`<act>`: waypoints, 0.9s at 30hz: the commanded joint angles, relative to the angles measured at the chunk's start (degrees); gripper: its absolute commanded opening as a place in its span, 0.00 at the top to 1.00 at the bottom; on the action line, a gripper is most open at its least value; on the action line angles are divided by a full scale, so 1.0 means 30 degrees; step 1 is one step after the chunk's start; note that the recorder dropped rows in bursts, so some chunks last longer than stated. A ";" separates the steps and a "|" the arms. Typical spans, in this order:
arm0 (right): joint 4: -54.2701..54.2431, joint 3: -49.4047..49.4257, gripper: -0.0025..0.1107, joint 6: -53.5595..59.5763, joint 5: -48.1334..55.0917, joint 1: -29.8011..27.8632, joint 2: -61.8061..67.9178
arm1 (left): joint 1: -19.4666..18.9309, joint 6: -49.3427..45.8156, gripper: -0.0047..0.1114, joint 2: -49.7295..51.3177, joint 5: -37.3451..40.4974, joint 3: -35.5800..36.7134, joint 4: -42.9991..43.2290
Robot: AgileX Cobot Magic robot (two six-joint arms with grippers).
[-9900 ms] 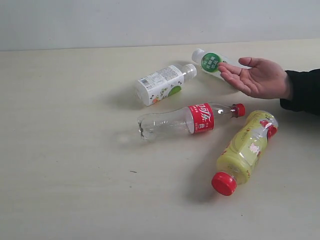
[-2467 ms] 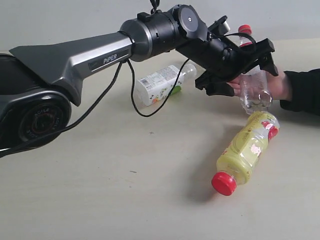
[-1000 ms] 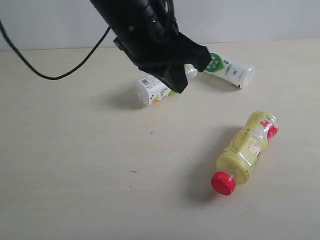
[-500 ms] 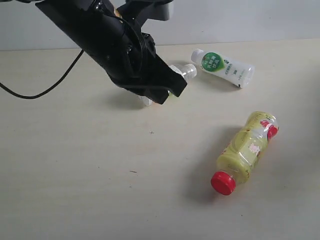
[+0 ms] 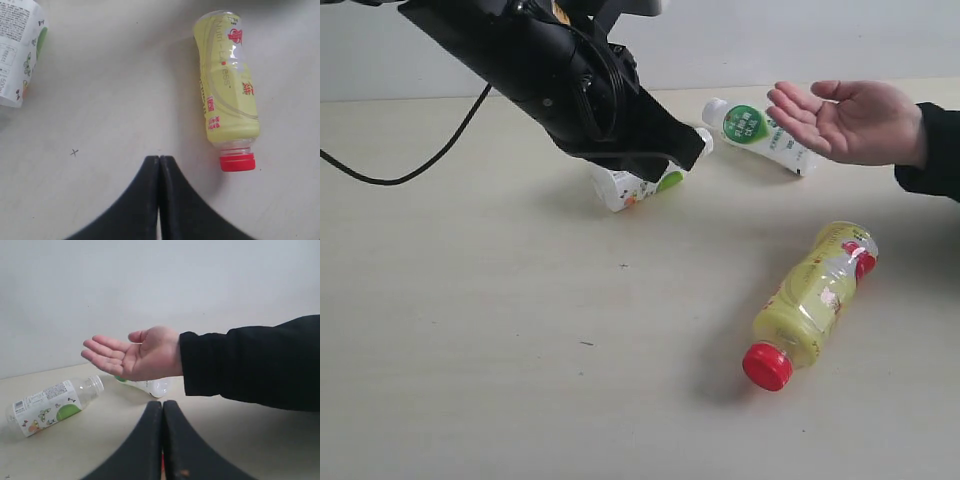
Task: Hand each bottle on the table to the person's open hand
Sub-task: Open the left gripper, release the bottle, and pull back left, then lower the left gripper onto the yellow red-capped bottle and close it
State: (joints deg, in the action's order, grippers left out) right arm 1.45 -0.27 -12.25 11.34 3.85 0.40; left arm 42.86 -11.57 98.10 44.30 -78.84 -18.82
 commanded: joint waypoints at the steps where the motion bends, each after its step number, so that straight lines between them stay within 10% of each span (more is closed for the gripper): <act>1: 0.0007 0.0090 0.98 0.0058 -0.0107 -0.0116 -0.0132 | -0.0034 -0.0064 0.96 -0.0244 -0.0296 0.0084 0.0053; 17: 0.0007 0.0090 0.98 0.0058 -0.0155 -0.0116 -0.0132 | 0.0071 -0.0579 0.96 -0.0244 0.0419 0.0084 -0.1699; 27: 0.0007 0.0090 0.98 0.0058 -0.0155 -0.0116 -0.0132 | 0.3550 0.3625 0.96 0.1262 0.2814 -0.2069 0.2458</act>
State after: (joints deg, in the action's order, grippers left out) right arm 1.45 -0.27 -12.25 11.34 3.85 0.40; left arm 50.79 -8.70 99.53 49.73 -81.16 -20.00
